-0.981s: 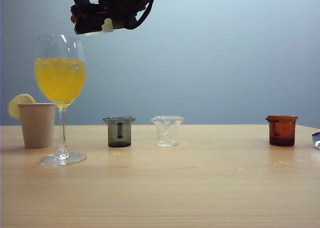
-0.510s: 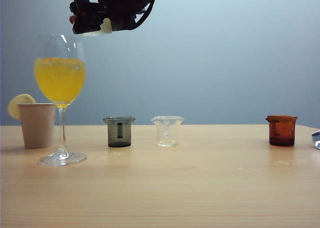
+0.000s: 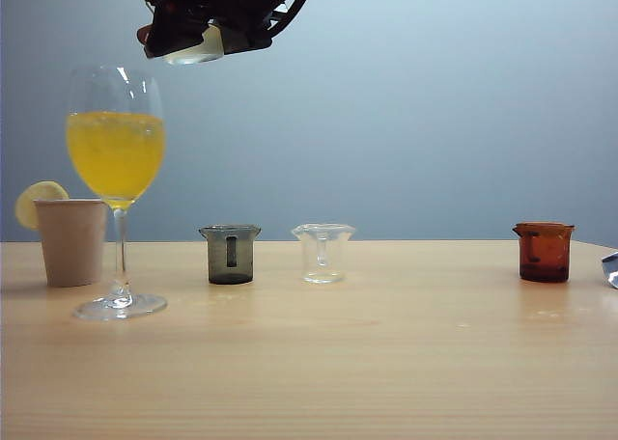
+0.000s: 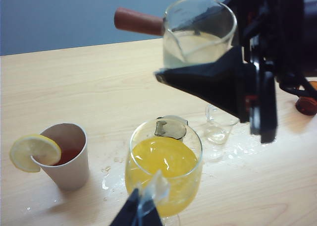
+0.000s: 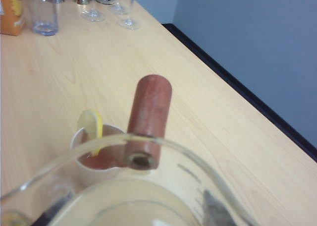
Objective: Pick up the third measuring cup from the left, pour the pineapple juice inside into the goblet, and finally put the measuring cup back in its original place.
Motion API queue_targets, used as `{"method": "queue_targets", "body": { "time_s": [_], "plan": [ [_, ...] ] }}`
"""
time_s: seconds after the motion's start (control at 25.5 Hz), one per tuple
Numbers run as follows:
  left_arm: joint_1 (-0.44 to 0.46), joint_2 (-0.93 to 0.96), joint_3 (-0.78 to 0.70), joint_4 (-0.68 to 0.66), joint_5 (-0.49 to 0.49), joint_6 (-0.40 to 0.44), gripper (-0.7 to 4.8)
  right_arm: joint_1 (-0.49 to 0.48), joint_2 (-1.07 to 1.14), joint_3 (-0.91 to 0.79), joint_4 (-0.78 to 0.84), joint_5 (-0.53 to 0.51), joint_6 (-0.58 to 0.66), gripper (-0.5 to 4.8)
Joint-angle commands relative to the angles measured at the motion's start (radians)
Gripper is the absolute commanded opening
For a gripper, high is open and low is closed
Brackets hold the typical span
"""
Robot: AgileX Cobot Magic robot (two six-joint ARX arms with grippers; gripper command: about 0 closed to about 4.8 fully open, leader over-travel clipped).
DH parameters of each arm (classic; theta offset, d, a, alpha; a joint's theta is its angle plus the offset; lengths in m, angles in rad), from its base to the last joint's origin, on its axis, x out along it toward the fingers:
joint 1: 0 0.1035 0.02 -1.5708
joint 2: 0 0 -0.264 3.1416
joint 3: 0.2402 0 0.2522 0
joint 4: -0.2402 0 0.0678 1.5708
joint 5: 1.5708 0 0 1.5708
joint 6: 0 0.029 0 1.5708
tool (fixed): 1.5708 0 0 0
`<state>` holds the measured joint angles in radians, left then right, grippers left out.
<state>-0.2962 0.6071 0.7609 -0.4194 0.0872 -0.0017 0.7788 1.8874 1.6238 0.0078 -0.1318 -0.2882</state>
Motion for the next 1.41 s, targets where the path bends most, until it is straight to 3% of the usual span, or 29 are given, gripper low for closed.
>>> {"method": "queue_targets", "body": {
  "time_s": [0.04, 0.24, 0.67, 1.41],
  "plan": [
    [0.0, -0.002, 0.005, 0.009, 0.003, -0.006, -0.04, 0.001, -0.017, -0.02, 0.021, -0.026, 0.008, 1.16],
    [0.0, -0.002, 0.005, 0.009, 0.003, -0.006, -0.04, 0.013, -0.024, -0.06, 0.063, -0.025, -0.018, 1.16],
    [0.0, -0.002, 0.005, 0.009, 0.003, -0.006, -0.05, 0.021, -0.011, -0.063, 0.153, -0.024, -0.262, 1.15],
    [0.0, -0.002, 0.005, 0.009, 0.003, -0.006, -0.04, 0.038, 0.01, -0.063, 0.213, -0.01, -0.443, 1.15]
  ]
}}
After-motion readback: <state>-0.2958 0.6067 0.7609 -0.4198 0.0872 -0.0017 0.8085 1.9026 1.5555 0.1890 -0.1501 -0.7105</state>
